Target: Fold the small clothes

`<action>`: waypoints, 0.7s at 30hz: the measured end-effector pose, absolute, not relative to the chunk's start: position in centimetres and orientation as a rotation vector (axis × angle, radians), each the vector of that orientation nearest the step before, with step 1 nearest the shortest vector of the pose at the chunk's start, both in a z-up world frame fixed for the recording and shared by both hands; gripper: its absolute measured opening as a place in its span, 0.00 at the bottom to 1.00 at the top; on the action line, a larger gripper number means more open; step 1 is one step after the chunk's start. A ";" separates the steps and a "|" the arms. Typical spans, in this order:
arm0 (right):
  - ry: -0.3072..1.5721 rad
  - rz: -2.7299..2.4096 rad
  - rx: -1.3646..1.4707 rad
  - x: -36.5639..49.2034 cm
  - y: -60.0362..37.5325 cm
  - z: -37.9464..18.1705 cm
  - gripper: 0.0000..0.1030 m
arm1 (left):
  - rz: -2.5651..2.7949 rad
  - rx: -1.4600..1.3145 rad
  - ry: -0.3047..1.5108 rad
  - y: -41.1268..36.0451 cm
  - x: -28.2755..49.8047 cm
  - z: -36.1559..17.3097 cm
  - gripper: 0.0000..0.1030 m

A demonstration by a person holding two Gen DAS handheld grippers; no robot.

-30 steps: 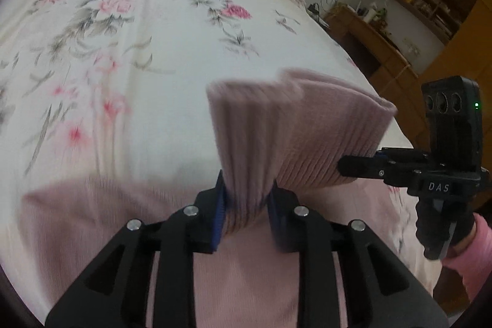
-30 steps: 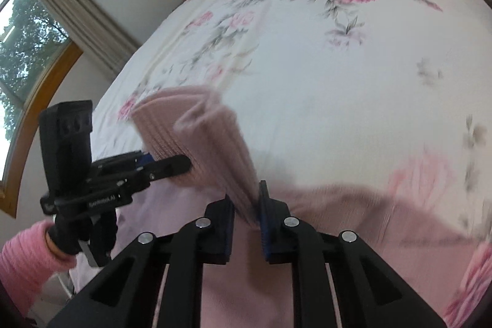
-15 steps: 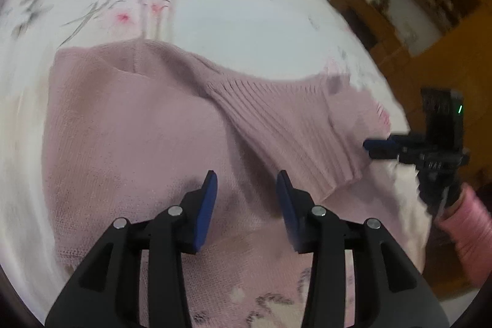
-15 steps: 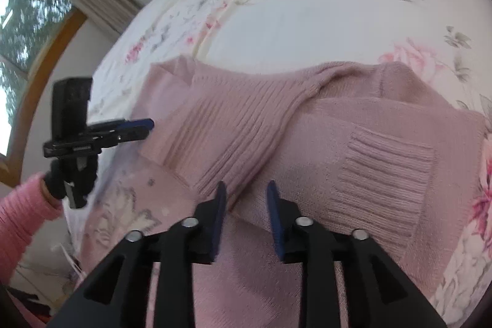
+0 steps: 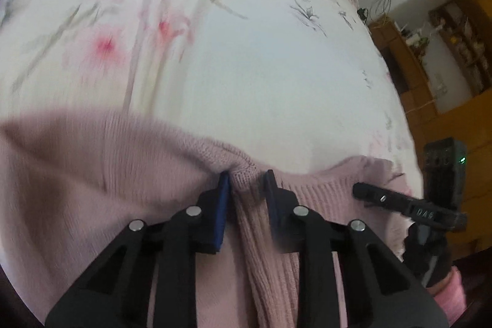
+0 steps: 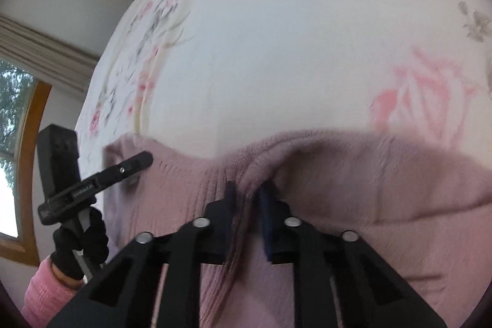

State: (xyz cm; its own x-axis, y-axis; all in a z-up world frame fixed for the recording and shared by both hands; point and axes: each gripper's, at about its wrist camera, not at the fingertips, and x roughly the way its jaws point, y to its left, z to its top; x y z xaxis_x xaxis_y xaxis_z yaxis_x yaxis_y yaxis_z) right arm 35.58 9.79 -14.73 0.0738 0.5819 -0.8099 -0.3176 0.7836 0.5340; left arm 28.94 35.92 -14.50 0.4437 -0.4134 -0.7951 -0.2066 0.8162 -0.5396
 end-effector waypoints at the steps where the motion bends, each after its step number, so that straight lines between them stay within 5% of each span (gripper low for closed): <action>1: 1.337 0.684 0.265 35.7 9.6 -14.9 0.12 | -0.145 -0.640 1.133 36.0 29.0 -14.6 0.19; 13: 1.397 0.759 0.215 28.5 8.1 -12.2 0.34 | -0.190 -0.435 1.035 32.2 21.0 -7.8 0.27; 15: 1.449 0.748 0.200 27.5 8.5 -13.2 0.34 | -0.236 -0.434 1.051 30.4 20.5 -7.9 0.35; 21: 1.457 0.762 0.247 27.1 8.0 -13.3 0.12 | -0.254 -0.379 1.165 28.7 20.3 -11.1 0.35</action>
State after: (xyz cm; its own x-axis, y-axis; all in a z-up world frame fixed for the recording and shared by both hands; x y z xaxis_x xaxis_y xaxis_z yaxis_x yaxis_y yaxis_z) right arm 27.07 8.00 -13.26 -0.0676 0.5985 -0.7982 -0.3143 0.7466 0.5864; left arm 20.29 28.75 -11.11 0.3769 -0.3860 -0.8420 -0.0012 0.9088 -0.4172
